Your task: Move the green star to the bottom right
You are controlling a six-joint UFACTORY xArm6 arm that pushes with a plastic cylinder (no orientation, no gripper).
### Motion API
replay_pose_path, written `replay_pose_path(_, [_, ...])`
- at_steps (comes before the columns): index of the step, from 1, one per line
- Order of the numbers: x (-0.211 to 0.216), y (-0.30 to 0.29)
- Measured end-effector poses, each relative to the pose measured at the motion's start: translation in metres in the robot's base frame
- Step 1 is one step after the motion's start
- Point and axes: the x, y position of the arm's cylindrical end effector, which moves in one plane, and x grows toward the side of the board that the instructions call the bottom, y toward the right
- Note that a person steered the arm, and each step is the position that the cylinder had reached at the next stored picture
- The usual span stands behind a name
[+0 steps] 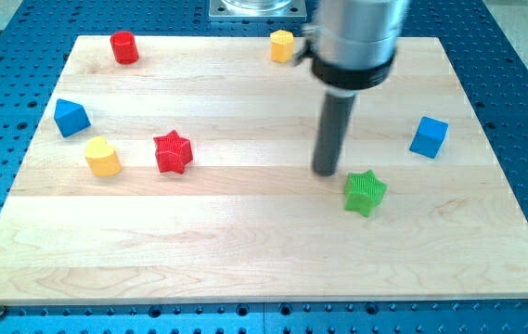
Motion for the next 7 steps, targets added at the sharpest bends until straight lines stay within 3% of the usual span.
replay_pose_path(1, [0.043,0.069])
replay_pose_path(2, [0.052,0.090])
replay_pose_path(4, [0.031,0.119])
replay_pose_path(7, [0.059,0.128])
